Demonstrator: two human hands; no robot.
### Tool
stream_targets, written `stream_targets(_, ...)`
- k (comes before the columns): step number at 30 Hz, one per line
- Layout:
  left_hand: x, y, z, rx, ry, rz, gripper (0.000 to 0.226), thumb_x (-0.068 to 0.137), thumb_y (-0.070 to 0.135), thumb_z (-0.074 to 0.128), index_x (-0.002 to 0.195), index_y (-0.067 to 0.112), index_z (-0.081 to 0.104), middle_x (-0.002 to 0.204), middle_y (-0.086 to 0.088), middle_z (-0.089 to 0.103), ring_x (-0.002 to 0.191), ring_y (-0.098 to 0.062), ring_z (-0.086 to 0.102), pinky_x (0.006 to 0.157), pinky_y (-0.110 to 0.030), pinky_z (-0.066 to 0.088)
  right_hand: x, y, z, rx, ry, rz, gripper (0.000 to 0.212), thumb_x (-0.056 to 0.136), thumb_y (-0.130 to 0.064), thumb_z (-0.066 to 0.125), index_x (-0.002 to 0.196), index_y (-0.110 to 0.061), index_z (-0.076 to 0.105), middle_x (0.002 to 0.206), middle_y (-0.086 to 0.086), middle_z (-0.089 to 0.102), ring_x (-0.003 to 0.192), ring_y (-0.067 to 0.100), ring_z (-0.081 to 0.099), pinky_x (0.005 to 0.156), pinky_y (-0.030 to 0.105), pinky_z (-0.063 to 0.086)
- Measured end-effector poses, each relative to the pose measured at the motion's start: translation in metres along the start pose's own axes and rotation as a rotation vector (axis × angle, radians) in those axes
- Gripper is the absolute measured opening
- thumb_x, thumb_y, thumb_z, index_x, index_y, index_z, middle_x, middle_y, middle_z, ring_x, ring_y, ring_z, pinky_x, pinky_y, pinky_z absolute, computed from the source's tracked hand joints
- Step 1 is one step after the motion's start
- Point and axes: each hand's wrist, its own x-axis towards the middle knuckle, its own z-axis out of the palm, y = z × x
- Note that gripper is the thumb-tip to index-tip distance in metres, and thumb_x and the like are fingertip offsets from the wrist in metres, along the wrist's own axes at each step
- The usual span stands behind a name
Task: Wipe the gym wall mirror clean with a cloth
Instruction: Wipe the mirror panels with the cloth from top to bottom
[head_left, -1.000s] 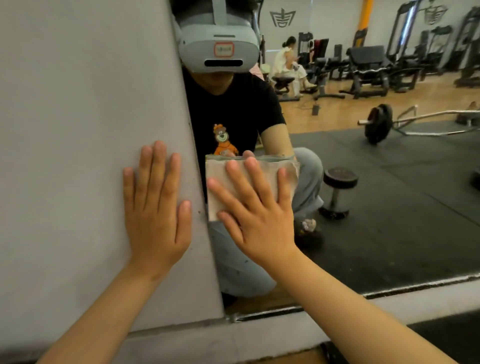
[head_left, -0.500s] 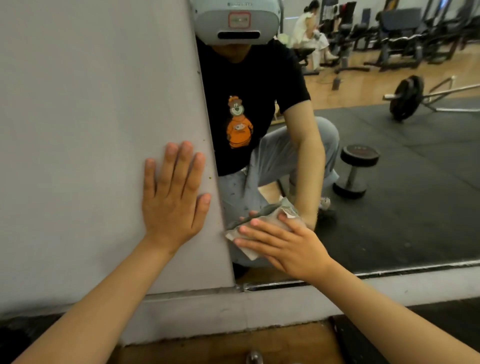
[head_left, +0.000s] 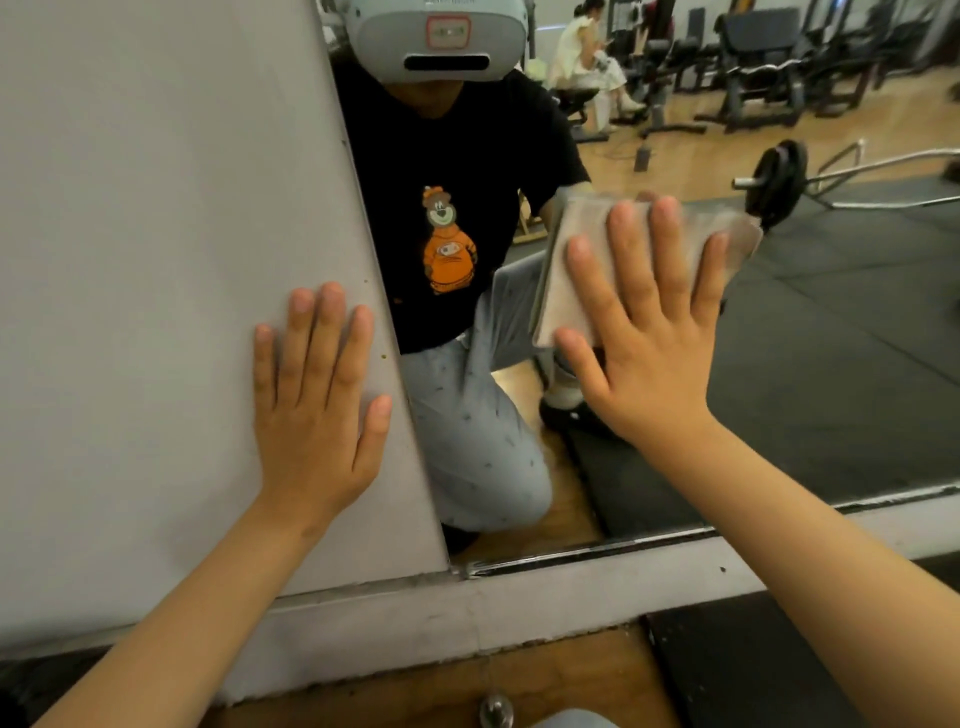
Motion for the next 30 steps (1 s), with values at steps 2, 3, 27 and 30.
stream_targets(2,0.0,0.008,0.001,-0.026,-0.018,0.003,0.068,0.1,0.031,0.029,0.158,0.013,0.0,0.165,0.005,-0.013,0.153,-0.015,-0.009,0.123,-0.039,-0.007,-0.026,0.0,0.008,-0.017,-0.022,-0.095,0.06,0.104,-0.048,0.024,0.159,-0.029,0.009,0.167,-0.002,-0.006,0.152,0.021,-0.008,0.121,0.052,-0.005)
stream_targets(3,0.001,0.011,0.004,-0.02,-0.018,0.003,0.068,0.101,0.032,0.028,0.158,0.012,-0.003,0.165,0.004,-0.014,0.152,-0.016,-0.01,0.123,-0.039,-0.007,-0.044,0.001,0.013,-0.024,-0.047,-0.154,0.059,0.105,-0.047,0.024,0.159,-0.029,0.008,0.166,-0.003,-0.008,0.153,0.021,-0.007,0.121,0.052,-0.006)
stream_targets(27,0.003,0.016,0.019,0.081,0.072,-0.012,0.065,0.104,0.039,0.017,0.157,0.01,-0.006,0.165,0.004,-0.016,0.152,-0.015,-0.011,0.123,-0.039,-0.008,-0.033,0.045,-0.004,0.01,0.12,0.372,0.056,0.105,-0.043,0.022,0.157,-0.023,0.018,0.161,0.013,0.018,0.15,0.016,-0.006,0.119,0.056,0.004)
stream_targets(30,0.003,0.016,0.02,0.087,0.068,-0.015,0.066,0.103,0.039,0.017,0.157,0.011,-0.008,0.164,0.005,-0.017,0.152,-0.015,-0.012,0.123,-0.039,-0.008,-0.08,0.031,0.01,0.024,0.105,0.468,0.058,0.105,-0.045,0.017,0.157,-0.033,-0.005,0.164,-0.01,-0.014,0.152,0.017,-0.01,0.121,0.053,-0.001)
